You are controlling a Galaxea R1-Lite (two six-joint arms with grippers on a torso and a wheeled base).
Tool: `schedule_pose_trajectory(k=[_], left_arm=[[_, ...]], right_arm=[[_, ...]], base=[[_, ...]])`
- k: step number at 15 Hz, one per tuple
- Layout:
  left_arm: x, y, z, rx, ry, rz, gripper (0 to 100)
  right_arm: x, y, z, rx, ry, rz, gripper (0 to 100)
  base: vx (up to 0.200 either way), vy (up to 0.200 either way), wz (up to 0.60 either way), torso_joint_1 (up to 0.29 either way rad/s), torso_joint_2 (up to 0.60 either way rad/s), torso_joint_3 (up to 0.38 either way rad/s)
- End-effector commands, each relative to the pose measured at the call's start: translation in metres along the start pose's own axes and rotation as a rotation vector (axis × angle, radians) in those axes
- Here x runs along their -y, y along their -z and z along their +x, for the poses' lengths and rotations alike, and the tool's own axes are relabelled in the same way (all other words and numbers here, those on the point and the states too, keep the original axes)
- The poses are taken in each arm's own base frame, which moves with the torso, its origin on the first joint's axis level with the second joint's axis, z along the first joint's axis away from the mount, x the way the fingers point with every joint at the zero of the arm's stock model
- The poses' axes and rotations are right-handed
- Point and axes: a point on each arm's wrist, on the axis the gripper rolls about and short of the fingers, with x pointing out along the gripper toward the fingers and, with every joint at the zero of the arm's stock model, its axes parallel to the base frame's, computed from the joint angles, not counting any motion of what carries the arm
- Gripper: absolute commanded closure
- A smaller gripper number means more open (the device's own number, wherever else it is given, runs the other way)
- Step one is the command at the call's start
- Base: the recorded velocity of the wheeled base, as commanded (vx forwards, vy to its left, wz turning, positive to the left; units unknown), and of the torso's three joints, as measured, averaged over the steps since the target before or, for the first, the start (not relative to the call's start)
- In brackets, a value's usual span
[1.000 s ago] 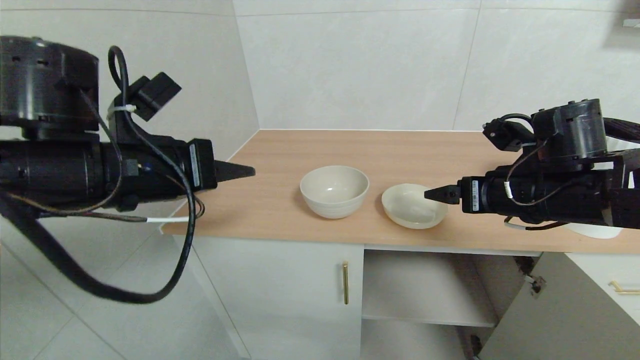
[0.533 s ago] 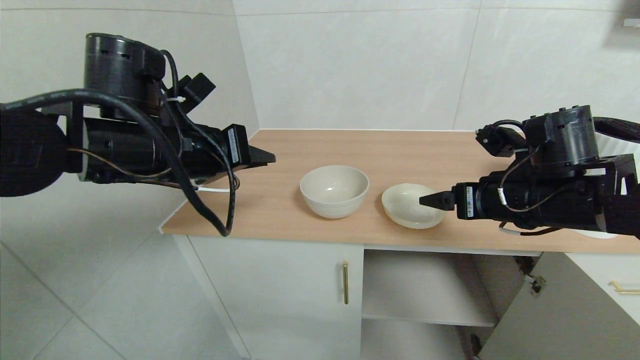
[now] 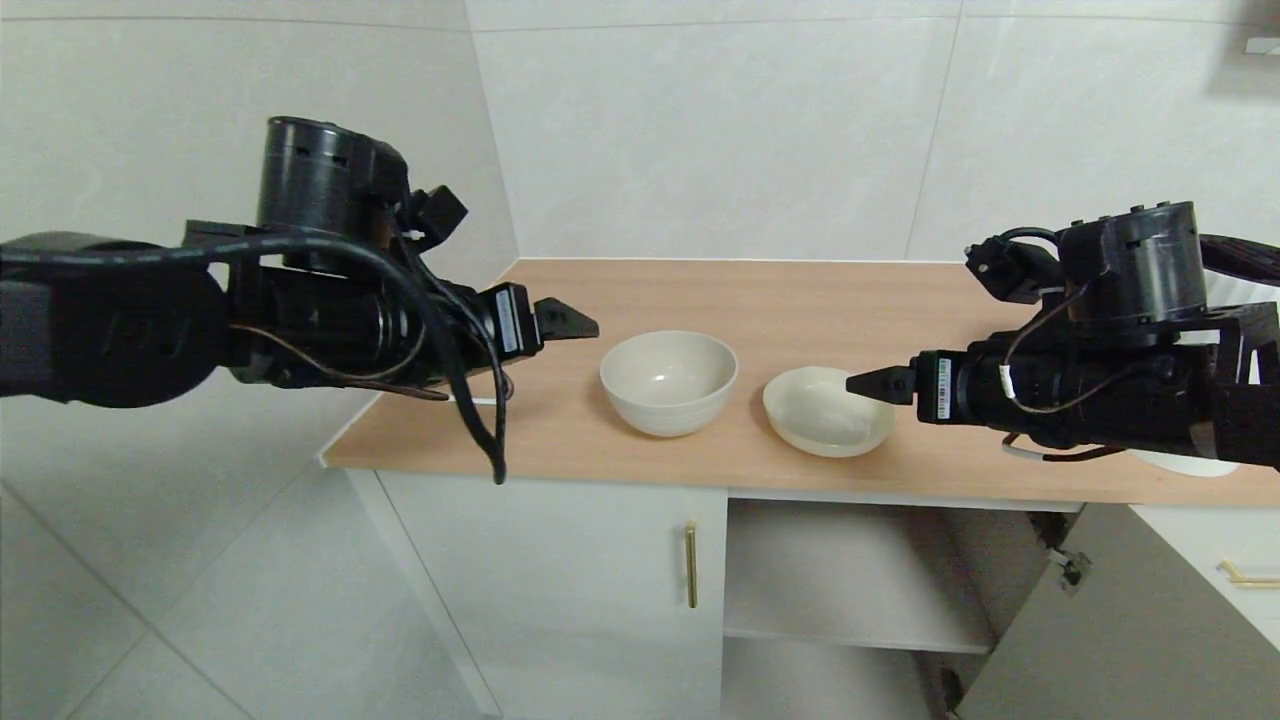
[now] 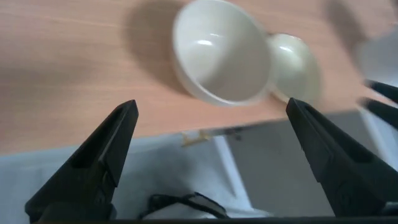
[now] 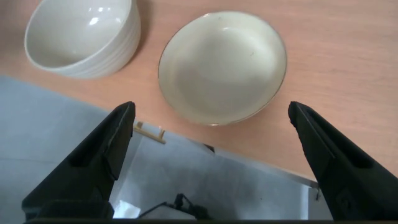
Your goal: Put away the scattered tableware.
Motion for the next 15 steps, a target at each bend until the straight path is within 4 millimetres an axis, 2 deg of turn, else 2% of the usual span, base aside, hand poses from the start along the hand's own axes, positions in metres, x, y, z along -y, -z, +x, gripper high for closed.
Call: schedule_pose_trajectory(k=[1, 2, 3, 4, 6, 15], left_arm=[[0.004, 0.015, 0.036, -0.003, -0.065, 0.014, 0], [0.004, 0.021, 0.052, 0.015, -0.096, 0.018, 0], [0.005, 0.024, 0.058, 0.019, -0.105, 0.022, 0], [0.003, 0.034, 0.079, 0.022, -0.142, 0.028, 0], [0.000, 0.039, 0.094, 0.037, -0.156, 0.025, 0], [-0.001, 0.041, 0.104, 0.052, -0.144, -0.016, 0]], right_arm=[[0.000, 0.000, 0.001, 0.008, 0.012, 0.002, 0], [0.001, 0.001, 0.003, 0.012, 0.035, 0.000, 0], [0.001, 0.001, 0.004, 0.011, 0.043, 0.000, 0], [0.001, 0.003, 0.008, 0.007, 0.065, -0.001, 0], [0.001, 0.002, 0.008, 0.010, 0.064, -0.001, 0], [0.001, 0.003, 0.008, 0.010, 0.064, 0.001, 0]], base=[[0.000, 0.000, 0.00, 0.000, 0.00, 0.000], [0.000, 0.000, 0.00, 0.000, 0.00, 0.000], [0.000, 0.000, 0.00, 0.000, 0.00, 0.000], [0.000, 0.000, 0.00, 0.000, 0.00, 0.000], [0.000, 0.000, 0.00, 0.000, 0.00, 0.000], [0.000, 0.000, 0.00, 0.000, 0.00, 0.000]])
